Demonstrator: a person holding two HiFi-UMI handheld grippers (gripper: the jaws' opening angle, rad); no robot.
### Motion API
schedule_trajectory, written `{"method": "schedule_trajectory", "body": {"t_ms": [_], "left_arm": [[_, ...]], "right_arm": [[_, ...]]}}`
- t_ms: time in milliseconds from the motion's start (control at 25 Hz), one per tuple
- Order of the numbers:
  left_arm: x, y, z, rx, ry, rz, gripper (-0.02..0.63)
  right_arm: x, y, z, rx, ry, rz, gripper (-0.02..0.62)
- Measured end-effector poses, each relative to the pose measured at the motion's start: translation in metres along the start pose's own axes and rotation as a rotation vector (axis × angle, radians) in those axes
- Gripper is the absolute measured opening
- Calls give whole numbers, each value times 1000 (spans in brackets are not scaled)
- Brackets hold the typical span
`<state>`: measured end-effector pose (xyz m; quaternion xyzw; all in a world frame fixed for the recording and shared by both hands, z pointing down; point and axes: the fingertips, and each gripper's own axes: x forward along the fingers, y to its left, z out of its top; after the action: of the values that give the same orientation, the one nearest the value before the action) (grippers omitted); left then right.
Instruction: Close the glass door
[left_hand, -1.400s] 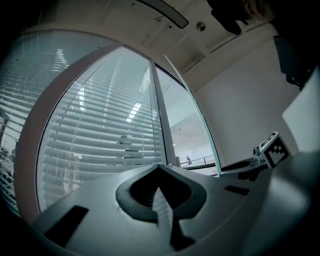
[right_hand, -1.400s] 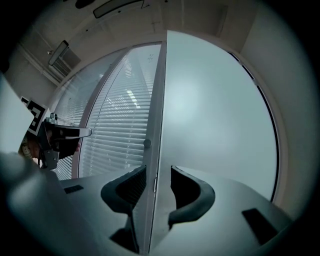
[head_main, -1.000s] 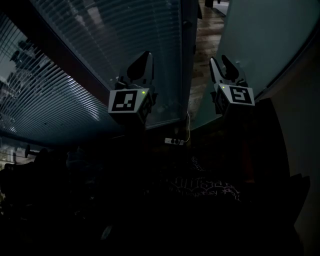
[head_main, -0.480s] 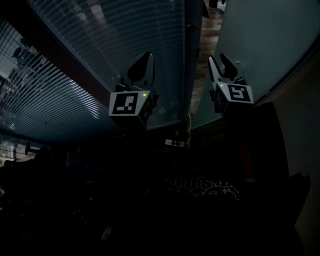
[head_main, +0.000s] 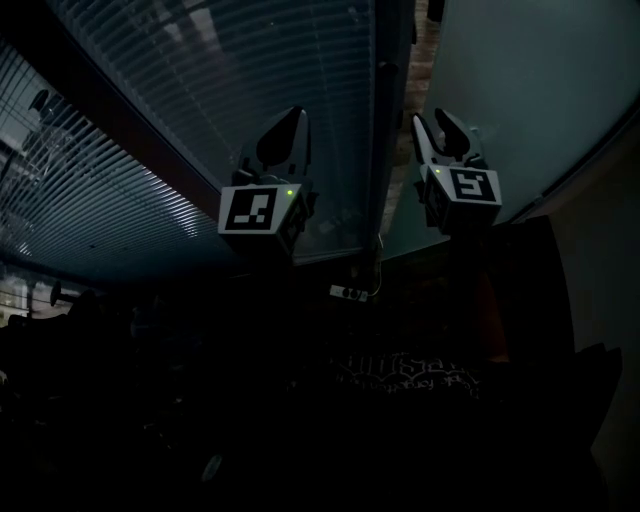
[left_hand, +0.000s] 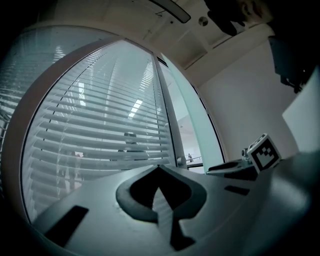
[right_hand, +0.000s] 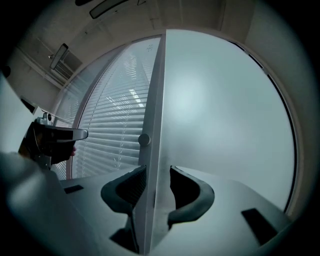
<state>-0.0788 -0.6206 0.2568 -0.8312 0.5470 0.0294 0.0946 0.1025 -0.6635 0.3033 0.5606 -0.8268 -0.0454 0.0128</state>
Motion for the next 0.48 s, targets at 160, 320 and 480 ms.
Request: {"method": "schedule_trajectory", "body": {"t_ms": [160, 320, 480], "left_arm": [[8, 0, 1, 5, -1, 6, 2], [14, 2, -2, 5, 2, 17, 2], [19, 5, -3, 9, 5, 34, 2]], "right_arm": [[9, -2, 0, -6, -2, 13, 143], [18, -3, 0, -9, -2, 28, 143], [27, -5, -1, -11, -5, 41, 143]]}}
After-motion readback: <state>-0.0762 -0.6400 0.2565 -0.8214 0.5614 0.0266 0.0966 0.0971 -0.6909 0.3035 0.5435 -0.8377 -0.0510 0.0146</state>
